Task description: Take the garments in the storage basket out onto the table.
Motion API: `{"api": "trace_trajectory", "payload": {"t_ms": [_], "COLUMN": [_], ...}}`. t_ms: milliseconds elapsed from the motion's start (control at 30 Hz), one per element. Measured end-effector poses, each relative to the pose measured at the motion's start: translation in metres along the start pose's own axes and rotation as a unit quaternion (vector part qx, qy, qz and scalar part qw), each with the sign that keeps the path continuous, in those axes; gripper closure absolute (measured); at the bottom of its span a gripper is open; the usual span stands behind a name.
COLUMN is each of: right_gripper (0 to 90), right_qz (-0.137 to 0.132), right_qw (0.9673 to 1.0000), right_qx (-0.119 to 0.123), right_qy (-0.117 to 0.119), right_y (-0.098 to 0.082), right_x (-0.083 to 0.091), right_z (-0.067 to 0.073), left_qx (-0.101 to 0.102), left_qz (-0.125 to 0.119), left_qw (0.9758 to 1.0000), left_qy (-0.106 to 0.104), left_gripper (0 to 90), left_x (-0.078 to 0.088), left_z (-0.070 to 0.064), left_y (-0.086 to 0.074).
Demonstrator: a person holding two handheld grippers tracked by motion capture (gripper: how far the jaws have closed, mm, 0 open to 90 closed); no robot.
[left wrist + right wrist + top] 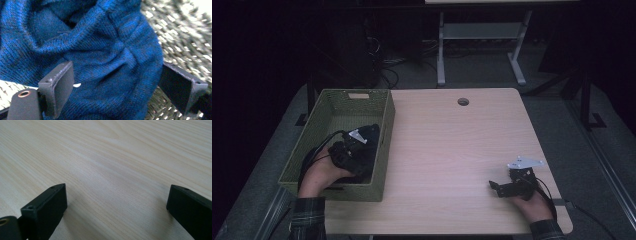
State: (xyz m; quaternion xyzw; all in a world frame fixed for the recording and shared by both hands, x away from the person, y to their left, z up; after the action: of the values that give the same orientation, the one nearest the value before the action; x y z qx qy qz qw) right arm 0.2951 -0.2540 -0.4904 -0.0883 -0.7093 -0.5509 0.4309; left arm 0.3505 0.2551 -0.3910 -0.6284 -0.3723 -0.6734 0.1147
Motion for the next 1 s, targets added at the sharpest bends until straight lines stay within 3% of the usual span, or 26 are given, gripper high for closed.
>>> {"api": "trace_trajectory", "payload": {"t_ms": [233,567,833,1000], "right_gripper": [2.7,2.7,2.7,2.7], "right_qz": [0.0,0.0,0.0,0.0], "right_qw": [1.0,1.0,1.0,1.0], "right_qx": [0.0,0.0,0.0,0.0], "right_qy": [0.0,0.0,0.0,0.0], "right_y": [0.0,0.0,0.0,0.0], "right_x": [0.0,0.0,0.0,0.0], "right_z": [0.0,0.0,0.0,0.0], "left_qx": [-0.004,-0.013,-0.026,-0.019], "left_qz": [0.014,0.025,0.033,0.029], "left_qw": [0.9999,0.9995,0.9978,0.9973], "left_qy": [0.004,-0.011,-0.05,-0.064], "left_gripper": [14.5,19.3,52.5,66.8], "left_x": [-0.005,-0.016,-0.019,-0.019], "left_z": [0.002,0.007,0.007,0.008], "left_y": [0.002,0.002,0.002,0.002]}}
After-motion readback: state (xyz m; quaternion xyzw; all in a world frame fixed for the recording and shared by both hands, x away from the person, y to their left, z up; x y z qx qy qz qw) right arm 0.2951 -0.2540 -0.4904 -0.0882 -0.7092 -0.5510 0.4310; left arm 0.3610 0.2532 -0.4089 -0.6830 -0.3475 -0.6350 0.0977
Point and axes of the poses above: each handheld gripper's, and its own axes: x roughly backward along the jaws, y roughly out of its top, z roughly to its left, the point moved 1 cm from there along -x, roughly forward along the jaws, and after that the axes turned 4 degrees about -y, right-handed, at the moved point
